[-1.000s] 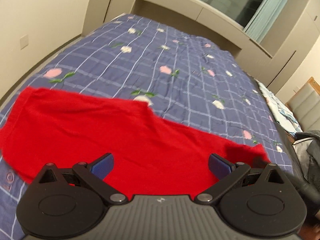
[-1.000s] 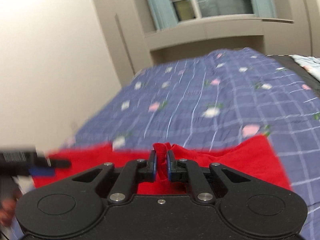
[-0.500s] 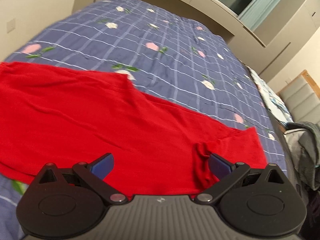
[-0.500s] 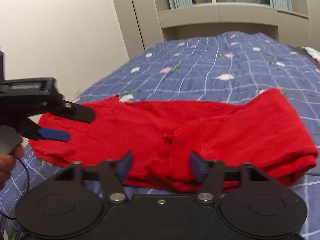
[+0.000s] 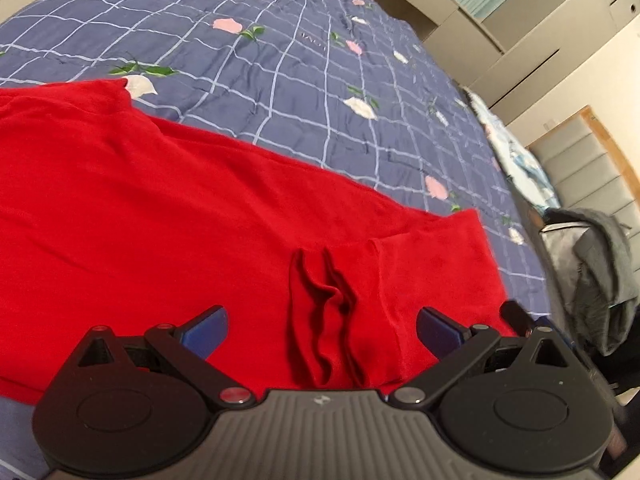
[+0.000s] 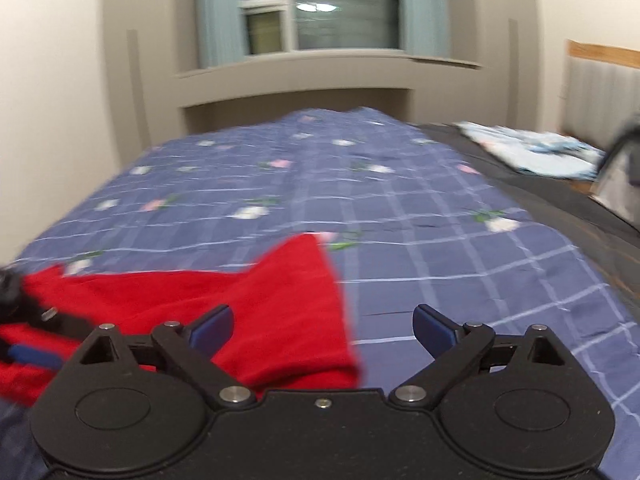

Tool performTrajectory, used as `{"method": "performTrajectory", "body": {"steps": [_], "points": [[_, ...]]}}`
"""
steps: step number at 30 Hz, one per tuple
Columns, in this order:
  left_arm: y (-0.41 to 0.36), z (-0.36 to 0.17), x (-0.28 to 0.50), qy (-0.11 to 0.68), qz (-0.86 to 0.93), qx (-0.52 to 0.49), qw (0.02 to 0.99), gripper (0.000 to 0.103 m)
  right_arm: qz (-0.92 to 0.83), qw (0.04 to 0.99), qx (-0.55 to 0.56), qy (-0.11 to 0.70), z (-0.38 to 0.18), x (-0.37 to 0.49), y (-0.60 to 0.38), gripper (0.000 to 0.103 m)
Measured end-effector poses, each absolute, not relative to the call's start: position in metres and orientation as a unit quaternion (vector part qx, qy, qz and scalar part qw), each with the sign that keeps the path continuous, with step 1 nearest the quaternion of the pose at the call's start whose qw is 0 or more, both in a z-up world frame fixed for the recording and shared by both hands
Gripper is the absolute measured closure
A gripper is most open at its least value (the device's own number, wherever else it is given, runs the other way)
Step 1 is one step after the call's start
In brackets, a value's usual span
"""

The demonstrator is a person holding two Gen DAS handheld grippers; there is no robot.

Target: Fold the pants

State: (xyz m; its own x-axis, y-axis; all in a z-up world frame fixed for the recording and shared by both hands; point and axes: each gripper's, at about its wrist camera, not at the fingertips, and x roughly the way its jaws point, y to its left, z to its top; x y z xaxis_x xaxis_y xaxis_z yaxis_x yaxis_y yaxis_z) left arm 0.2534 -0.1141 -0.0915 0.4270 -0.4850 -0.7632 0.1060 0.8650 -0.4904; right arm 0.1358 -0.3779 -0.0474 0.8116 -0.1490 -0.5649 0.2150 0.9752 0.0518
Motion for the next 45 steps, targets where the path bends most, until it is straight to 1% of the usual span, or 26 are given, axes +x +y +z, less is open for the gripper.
{"method": "performTrajectory", "body": {"steps": [4,8,12,14,16,18,19,20,21,23,25,28,33,35,37,44,45], "points": [[-0.128,-0.092,0.254,0.51,-0.162,-0.153,0.831,0.005,-0.14,0.939,0.054,0.31,-0.067,0.157,-0.394,0.004],[-0.137,-0.091,0.254,0.514,-0.153,-0.124,0.835,0.006,-0.147,0.93,0.051,0.334,-0.088,0.162,-0.4,0.002],[-0.142,-0.09,0.252,0.513,-0.148,-0.105,0.839,0.007,-0.143,0.928,0.071,0.336,-0.096,0.159,-0.405,0.001],[-0.142,-0.089,0.25,0.513,-0.145,-0.097,0.841,0.012,-0.14,0.928,0.079,0.337,-0.098,0.159,-0.408,0.001],[-0.142,-0.087,0.248,0.511,-0.146,-0.096,0.841,0.025,-0.139,0.928,0.082,0.337,-0.099,0.158,-0.408,0.001],[-0.139,-0.084,0.245,0.509,-0.147,-0.103,0.842,0.033,-0.137,0.928,0.085,0.336,-0.099,0.158,-0.409,0.001],[-0.139,-0.084,0.245,0.508,-0.148,-0.107,0.842,0.04,-0.137,0.928,0.086,0.336,-0.099,0.158,-0.409,0.001],[-0.138,-0.084,0.245,0.507,-0.148,-0.111,0.842,0.044,-0.136,0.928,0.087,0.336,-0.1,0.158,-0.41,0.001],[-0.137,-0.085,0.245,0.508,-0.147,-0.113,0.841,0.05,-0.136,0.928,0.087,0.336,-0.1,0.158,-0.41,0.001],[-0.135,-0.086,0.246,0.51,-0.146,-0.118,0.839,0.055,-0.135,0.928,0.088,0.336,-0.1,0.158,-0.411,0.001],[-0.135,-0.088,0.246,0.512,-0.149,-0.125,0.837,0.063,-0.135,0.928,0.088,0.336,-0.101,0.159,-0.411,0.001],[-0.135,-0.089,0.246,0.512,-0.152,-0.13,0.836,0.069,-0.135,0.928,0.088,0.337,-0.101,0.159,-0.411,0.001],[-0.13,-0.089,0.246,0.512,-0.152,-0.141,0.834,0.069,-0.131,0.932,0.091,0.326,-0.095,0.155,-0.411,0.001],[-0.127,-0.088,0.245,0.512,-0.152,-0.146,0.833,0.067,-0.13,0.935,0.085,0.319,-0.09,0.152,-0.407,0.001],[-0.123,-0.086,0.244,0.507,-0.148,-0.148,0.836,0.057,-0.128,0.939,0.076,0.31,-0.083,0.148,-0.401,0.001],[-0.109,-0.074,0.242,0.494,-0.126,-0.15,0.847,0.035,-0.088,0.952,0.05,0.288,-0.06,0.134,-0.366,0.001],[-0.106,-0.072,0.241,0.491,-0.122,-0.15,0.849,0.029,-0.077,0.954,0.046,0.287,-0.058,0.132,-0.359,0.001]]}}
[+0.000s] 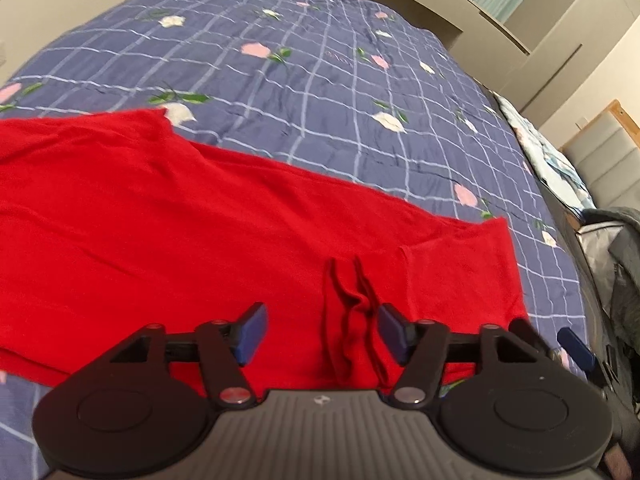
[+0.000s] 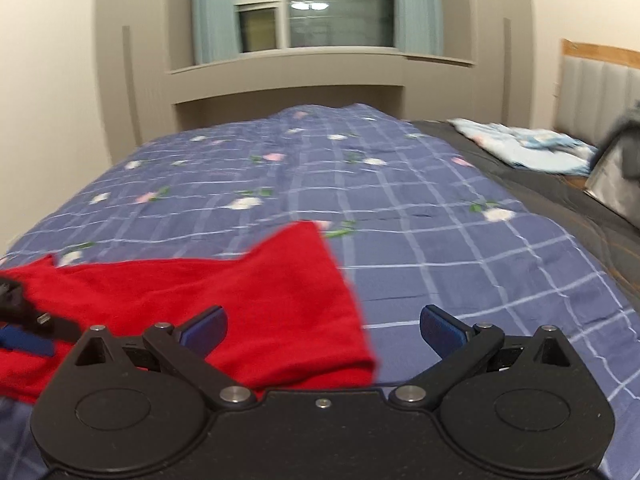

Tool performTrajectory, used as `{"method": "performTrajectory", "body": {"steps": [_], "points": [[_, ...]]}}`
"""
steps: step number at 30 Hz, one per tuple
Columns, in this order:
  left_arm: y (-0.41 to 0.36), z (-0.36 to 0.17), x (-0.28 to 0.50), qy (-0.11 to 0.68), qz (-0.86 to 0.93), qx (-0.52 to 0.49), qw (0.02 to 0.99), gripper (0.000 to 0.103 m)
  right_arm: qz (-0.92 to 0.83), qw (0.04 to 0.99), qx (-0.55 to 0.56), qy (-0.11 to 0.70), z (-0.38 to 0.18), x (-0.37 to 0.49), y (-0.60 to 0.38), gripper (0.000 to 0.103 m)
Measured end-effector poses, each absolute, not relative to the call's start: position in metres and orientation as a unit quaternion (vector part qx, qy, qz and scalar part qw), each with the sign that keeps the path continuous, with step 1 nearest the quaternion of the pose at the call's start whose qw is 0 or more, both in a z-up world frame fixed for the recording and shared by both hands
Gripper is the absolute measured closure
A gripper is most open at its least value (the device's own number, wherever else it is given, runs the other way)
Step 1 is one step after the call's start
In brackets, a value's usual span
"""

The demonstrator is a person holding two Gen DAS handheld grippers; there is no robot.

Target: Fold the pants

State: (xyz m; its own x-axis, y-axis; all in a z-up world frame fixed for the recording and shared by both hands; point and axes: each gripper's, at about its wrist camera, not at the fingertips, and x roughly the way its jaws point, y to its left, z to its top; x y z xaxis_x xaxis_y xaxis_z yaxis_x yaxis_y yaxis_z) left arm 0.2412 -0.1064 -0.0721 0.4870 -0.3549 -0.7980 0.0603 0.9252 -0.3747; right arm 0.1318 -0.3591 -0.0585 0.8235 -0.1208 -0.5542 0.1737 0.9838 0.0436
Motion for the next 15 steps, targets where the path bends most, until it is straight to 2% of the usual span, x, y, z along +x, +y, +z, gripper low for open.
{"method": "performTrajectory", "body": {"steps": [1,5,10,15], "points": [[-0.104,-0.07,0.241,0.489,-0.118,-0.149,0.852,0.022,-0.065,0.955,0.041,0.286,-0.057,0.13,-0.351,0.001],[-0.093,-0.068,0.24,0.486,-0.105,-0.15,0.854,0.017,-0.002,0.958,0.01,0.288,-0.057,0.127,-0.316,0.003],[-0.086,-0.066,0.241,0.486,-0.093,-0.151,0.856,0.008,0.058,0.953,-0.029,0.295,-0.059,0.13,-0.278,0.015],[-0.082,-0.065,0.24,0.482,-0.09,-0.149,0.859,0.006,0.086,0.946,-0.045,0.311,-0.064,0.136,-0.255,0.03]]}}
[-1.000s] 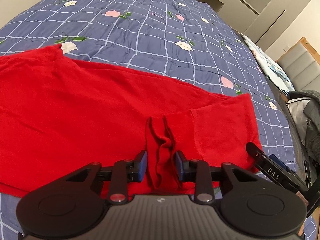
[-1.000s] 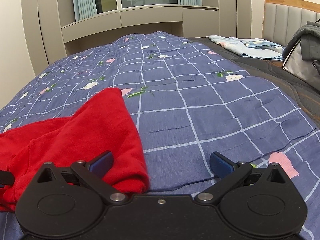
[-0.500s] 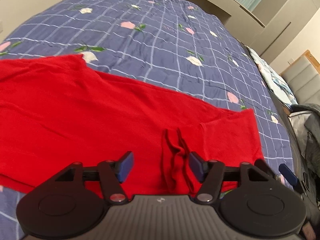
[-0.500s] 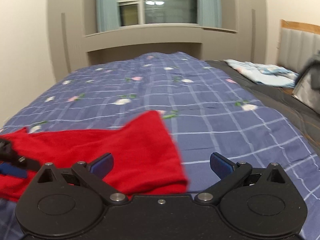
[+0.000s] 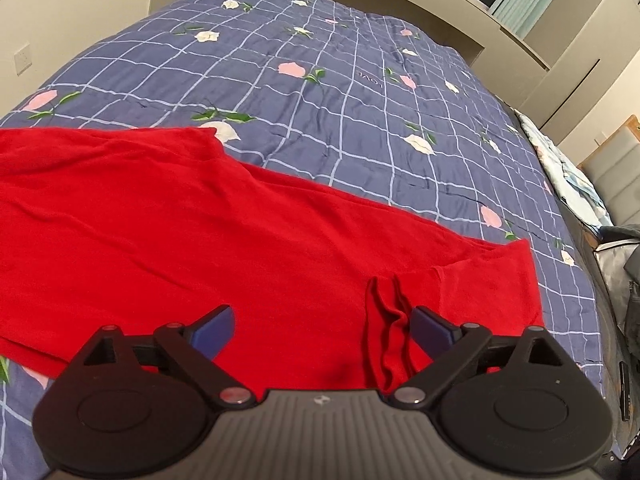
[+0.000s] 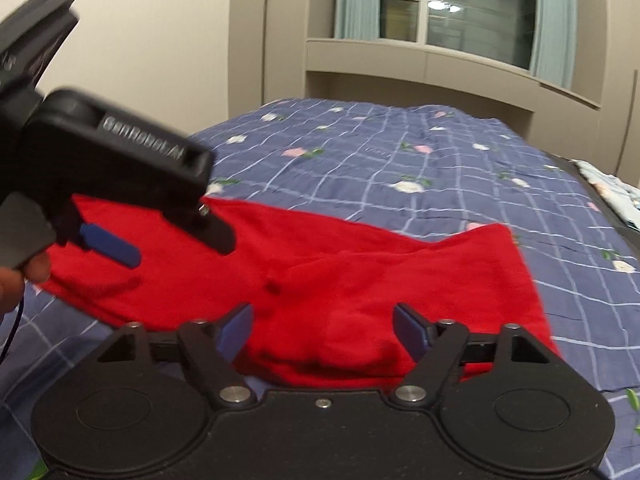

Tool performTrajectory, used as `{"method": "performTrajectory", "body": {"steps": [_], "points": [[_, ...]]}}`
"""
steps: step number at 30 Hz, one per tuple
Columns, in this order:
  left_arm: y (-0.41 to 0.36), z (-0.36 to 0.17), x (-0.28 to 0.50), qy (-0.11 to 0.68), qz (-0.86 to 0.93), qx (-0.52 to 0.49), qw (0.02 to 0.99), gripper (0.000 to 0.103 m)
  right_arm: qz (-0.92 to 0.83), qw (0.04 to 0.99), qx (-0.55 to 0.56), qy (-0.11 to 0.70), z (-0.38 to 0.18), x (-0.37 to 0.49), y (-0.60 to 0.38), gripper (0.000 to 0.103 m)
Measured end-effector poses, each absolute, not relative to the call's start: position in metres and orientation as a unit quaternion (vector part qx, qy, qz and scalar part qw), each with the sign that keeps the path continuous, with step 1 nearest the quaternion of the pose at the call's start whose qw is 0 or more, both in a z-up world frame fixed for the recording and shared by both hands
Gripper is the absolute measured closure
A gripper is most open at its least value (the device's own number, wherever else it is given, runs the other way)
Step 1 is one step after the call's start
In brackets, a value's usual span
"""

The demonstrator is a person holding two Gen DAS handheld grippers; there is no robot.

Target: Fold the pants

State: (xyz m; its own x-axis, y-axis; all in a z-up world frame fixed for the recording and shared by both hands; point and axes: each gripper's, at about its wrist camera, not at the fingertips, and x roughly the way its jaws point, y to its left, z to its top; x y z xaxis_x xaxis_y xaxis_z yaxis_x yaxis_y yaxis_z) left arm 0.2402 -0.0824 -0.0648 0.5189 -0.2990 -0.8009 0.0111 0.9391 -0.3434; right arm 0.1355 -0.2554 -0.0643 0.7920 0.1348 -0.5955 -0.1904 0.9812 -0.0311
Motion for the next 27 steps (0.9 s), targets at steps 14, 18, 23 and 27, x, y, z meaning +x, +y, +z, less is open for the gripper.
{"method": "performTrajectory", "body": {"steps": [14,18,23,27], "points": [[-0.077,-0.066,0.24,0.483,-0.087,-0.155,0.857,0.005,0.097,0.932,-0.069,0.343,-0.077,0.141,-0.241,0.06],[-0.078,-0.066,0.24,0.484,-0.089,-0.152,0.857,0.004,0.098,0.931,-0.068,0.345,-0.077,0.142,-0.243,0.076],[-0.079,-0.066,0.241,0.485,-0.089,-0.154,0.856,0.003,0.101,0.933,-0.02,0.346,-0.07,0.147,-0.257,0.088],[-0.078,-0.067,0.241,0.485,-0.085,-0.157,0.856,0.003,0.117,0.934,0.0,0.338,-0.057,0.143,-0.256,0.089]]}}
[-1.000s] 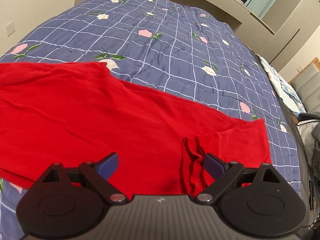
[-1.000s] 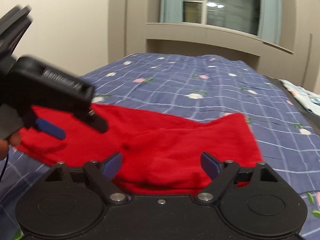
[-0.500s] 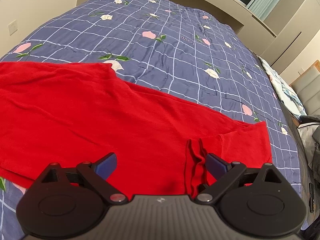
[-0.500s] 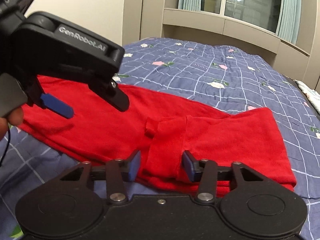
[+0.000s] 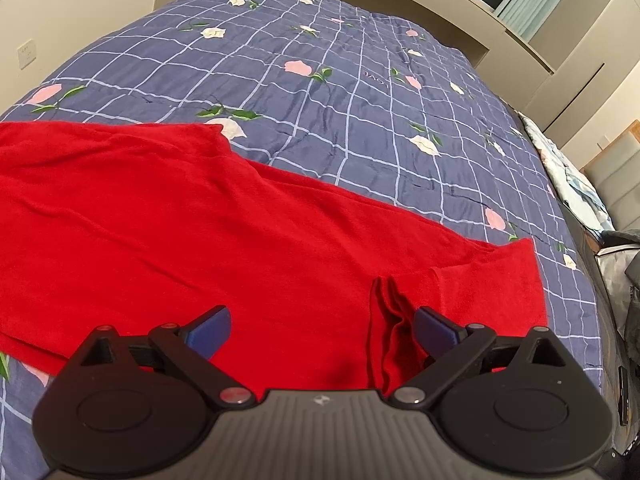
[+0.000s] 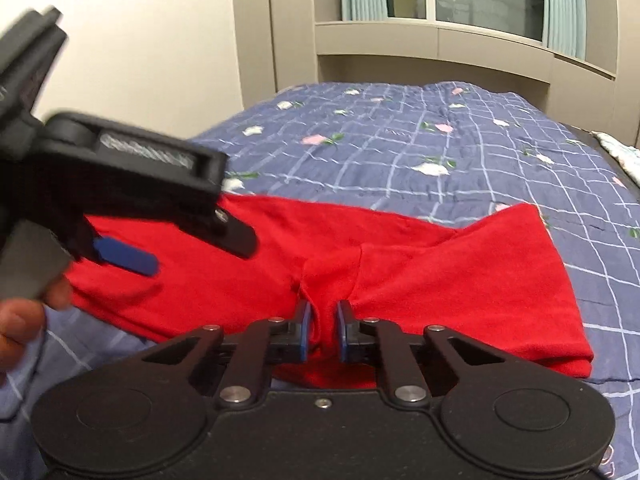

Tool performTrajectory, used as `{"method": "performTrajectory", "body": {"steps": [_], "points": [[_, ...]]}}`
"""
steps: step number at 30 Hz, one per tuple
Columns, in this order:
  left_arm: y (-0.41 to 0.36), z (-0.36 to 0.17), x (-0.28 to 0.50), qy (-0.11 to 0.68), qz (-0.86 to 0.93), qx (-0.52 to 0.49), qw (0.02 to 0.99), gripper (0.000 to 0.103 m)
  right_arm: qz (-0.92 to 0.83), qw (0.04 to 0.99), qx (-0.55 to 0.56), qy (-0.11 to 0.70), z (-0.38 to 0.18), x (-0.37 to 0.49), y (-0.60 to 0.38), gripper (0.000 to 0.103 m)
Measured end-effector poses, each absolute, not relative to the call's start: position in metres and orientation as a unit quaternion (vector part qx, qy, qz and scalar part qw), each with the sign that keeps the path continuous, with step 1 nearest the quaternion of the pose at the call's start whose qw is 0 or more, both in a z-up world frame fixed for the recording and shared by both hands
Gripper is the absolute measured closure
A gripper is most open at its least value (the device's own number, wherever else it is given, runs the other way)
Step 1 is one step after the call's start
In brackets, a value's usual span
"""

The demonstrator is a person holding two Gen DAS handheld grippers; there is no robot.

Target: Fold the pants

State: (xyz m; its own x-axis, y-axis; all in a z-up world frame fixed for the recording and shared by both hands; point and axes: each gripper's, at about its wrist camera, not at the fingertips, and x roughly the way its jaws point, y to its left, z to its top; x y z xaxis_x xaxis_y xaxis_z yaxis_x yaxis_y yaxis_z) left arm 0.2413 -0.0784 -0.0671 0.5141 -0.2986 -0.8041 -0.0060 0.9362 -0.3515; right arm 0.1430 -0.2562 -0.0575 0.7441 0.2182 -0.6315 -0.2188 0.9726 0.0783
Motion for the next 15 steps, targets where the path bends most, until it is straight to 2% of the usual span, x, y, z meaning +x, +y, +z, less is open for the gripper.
{"method": "performTrajectory", "body": {"steps": [7,10,13,15], "points": [[-0.076,-0.067,0.241,0.487,-0.082,-0.156,0.855,0.003,0.129,0.923,0.006,0.364,-0.07,0.15,-0.247,0.082],[-0.076,-0.068,0.241,0.488,-0.081,-0.157,0.855,0.003,0.131,0.924,0.021,0.36,-0.067,0.148,-0.252,0.072],[-0.079,-0.069,0.241,0.489,-0.083,-0.159,0.853,0.003,0.132,0.926,0.024,0.352,-0.063,0.144,-0.255,0.056],[-0.079,-0.07,0.242,0.491,-0.085,-0.161,0.852,0.002,0.128,0.929,0.024,0.347,-0.059,0.142,-0.258,0.037]]}}
